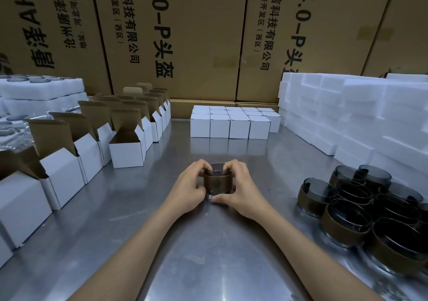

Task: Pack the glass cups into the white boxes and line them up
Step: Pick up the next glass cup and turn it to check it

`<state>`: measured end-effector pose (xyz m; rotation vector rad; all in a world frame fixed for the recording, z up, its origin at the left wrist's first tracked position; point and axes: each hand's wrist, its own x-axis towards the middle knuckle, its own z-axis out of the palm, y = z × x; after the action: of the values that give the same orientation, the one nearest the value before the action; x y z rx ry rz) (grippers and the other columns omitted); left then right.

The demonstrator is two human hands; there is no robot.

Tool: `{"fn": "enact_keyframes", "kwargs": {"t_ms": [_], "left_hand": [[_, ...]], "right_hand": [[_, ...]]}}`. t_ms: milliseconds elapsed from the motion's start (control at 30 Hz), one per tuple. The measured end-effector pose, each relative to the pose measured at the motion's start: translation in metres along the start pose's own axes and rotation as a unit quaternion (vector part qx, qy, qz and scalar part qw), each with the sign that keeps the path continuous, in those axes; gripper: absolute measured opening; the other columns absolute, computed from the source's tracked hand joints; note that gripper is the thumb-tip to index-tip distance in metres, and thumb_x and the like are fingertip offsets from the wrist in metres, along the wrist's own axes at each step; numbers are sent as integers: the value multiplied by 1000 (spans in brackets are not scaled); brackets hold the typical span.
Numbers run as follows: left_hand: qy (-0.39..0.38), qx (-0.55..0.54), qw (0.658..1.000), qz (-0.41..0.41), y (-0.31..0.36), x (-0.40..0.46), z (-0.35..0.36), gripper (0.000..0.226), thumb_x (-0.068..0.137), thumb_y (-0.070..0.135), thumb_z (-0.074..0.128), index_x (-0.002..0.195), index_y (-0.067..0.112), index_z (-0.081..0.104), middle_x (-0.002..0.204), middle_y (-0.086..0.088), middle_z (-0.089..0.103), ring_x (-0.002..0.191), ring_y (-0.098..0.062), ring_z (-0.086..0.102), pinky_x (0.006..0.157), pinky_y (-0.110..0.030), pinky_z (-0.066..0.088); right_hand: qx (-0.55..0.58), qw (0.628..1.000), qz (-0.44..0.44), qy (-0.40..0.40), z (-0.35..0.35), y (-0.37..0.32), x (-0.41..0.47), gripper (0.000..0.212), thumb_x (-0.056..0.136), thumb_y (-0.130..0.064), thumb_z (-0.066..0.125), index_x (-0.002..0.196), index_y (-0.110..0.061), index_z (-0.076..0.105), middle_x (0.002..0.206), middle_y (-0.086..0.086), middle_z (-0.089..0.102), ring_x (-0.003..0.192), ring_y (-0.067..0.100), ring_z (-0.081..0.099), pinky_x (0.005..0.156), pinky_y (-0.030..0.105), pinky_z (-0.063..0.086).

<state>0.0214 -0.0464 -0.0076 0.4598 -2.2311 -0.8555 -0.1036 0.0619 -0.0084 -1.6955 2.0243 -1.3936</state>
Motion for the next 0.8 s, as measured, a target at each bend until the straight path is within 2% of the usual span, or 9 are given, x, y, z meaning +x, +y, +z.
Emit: {"fn": "enact_keyframes", "kwargs": {"t_ms": [100, 233, 333, 467, 567, 667, 800], "left_hand": [[14, 0, 1000, 10, 3, 0, -5, 53, 60, -22, 38, 90, 18, 57, 98, -2, 60, 99, -16, 57, 83, -8, 38], [44, -10, 999, -16, 0, 0, -9, 65, 64, -21, 34, 108, 17, 63, 98, 5, 67, 99, -3, 59, 80, -4, 38], [81, -7, 996, -39, -6, 1, -12, 64, 71, -19, 36, 115, 21, 60, 100, 5, 67, 99, -5, 57, 76, -4, 38], [181, -16, 979, -92, -24, 7, -20, 54, 79, -17, 43, 119, 16, 59, 120, 2, 56, 118, -14, 49, 96, -17, 32], [262, -27, 947, -185, -43, 12, -35, 49, 86, -8, 48, 126, 18, 57, 137, -5, 45, 127, -22, 42, 97, -28, 33], [276, 69, 937, -201, -54, 12, -56, 52, 84, -4, 54, 130, 20, 55, 144, -9, 37, 133, -28, 35, 106, -42, 35], [213, 267, 922, -183, -61, 17, -78, 57, 83, 9, 64, 136, 22, 51, 154, -12, 21, 142, -33, 16, 115, -51, 13]], "right_hand": [[-12, 1000, 17, -17, -2, 0, 0, 56, 64, -21, 87, 92, -29, 39, 107, -7, 36, 91, -5, 42, 79, 24, 46], [-22, 999, 14, -22, -4, -1, -2, 46, 69, -28, 84, 82, -32, 40, 104, -5, 45, 90, 2, 45, 81, 27, 42], [-23, 999, 24, -19, -3, -3, -3, 41, 71, -33, 81, 82, -31, 42, 102, -6, 47, 92, 8, 48, 82, 31, 44], [-18, 999, 37, -16, -4, -4, -3, 31, 79, -38, 74, 84, -27, 46, 100, -7, 49, 93, 11, 50, 83, 29, 44], [4, 999, 43, -7, -5, -4, -2, 25, 83, -42, 68, 83, -27, 47, 98, -7, 51, 90, 8, 52, 82, 25, 42], [24, 999, 46, -1, -5, -3, -1, 24, 85, -44, 65, 81, -27, 48, 96, -7, 52, 89, 7, 52, 81, 24, 43], [26, 999, 45, -1, -4, -1, 1, 25, 84, -45, 65, 81, -28, 48, 94, -8, 52, 89, 9, 53, 82, 27, 45]]}}
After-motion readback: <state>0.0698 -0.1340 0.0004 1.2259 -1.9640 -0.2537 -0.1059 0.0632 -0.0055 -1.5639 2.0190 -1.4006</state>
